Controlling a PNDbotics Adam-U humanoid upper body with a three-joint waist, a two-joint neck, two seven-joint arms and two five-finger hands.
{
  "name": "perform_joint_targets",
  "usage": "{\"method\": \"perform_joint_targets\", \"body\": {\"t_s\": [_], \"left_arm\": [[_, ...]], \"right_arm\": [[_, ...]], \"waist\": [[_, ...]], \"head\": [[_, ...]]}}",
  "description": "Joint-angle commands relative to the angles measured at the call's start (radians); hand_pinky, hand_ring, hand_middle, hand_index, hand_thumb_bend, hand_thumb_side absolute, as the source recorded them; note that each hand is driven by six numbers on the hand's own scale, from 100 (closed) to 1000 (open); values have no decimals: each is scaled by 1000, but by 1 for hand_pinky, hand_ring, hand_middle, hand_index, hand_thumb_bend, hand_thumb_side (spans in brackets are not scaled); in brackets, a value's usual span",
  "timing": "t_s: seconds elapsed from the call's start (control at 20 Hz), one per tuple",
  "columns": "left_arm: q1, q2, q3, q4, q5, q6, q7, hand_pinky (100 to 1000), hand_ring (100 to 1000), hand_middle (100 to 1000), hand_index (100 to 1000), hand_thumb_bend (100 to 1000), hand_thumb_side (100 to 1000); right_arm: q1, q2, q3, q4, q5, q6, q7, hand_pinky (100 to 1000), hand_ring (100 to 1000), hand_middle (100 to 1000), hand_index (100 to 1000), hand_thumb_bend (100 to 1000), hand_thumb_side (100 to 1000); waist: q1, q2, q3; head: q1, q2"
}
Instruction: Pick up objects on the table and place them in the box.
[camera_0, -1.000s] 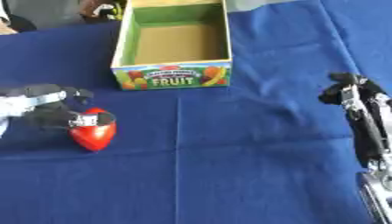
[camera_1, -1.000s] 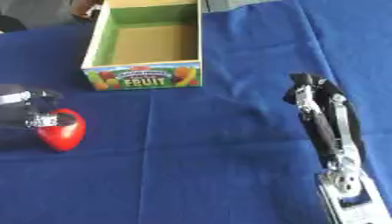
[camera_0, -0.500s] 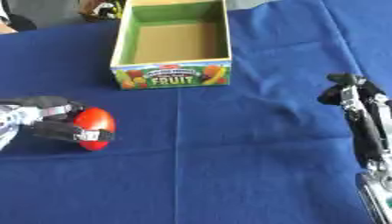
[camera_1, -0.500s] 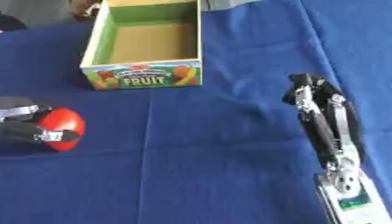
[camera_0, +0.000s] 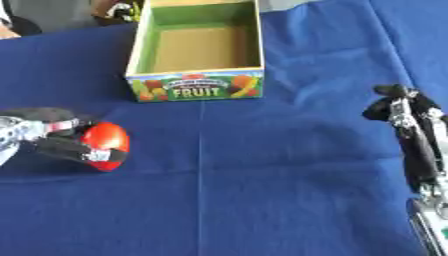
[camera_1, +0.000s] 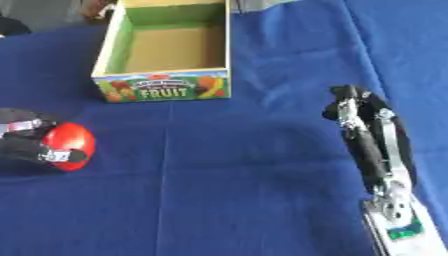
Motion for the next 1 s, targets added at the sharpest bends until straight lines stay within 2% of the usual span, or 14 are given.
{"method": "perform_joint_targets", "body": {"t_s": [0.05,0.4,0.6,0.85,0.9,1.0], "left_arm": [[-8,17,7,9,-7,40,-29,256,577,834,1000,747,894],[-14,9,-2,-12,-10,26,10,159,499,687,1000,709,889],[-13,11,-18,-57,-29,5,17,103,483,707,1000,695,818],[-9,13,-24,-79,-50,-1,-1,112,548,744,1000,688,792],[-9,14,-24,-82,-51,-1,-3,123,575,762,1000,692,787],[-6,16,-24,-88,-49,-1,-10,209,626,787,1000,697,783]], "right_arm": [[-2,-4,-3,-21,-3,0,-4,649,555,483,696,100,737],[0,-1,-4,-21,-1,3,-4,649,554,481,695,100,738],[0,1,-5,-21,0,5,-6,649,554,480,695,100,741],[-2,2,-4,-21,-3,6,-10,648,553,478,691,100,745],[-2,2,-4,-21,-3,6,-10,648,553,478,691,100,745],[-3,2,-4,-21,-4,7,-12,647,552,476,690,100,747]], "waist": [[-4,-13,-2],[-5,-9,-5],[-5,-6,-7],[-6,-5,-7],[-7,-5,-7],[-7,-5,-8]], "head": [[2,1],[0,3],[1,5],[-1,3],[-1,3],[-1,2]]}}
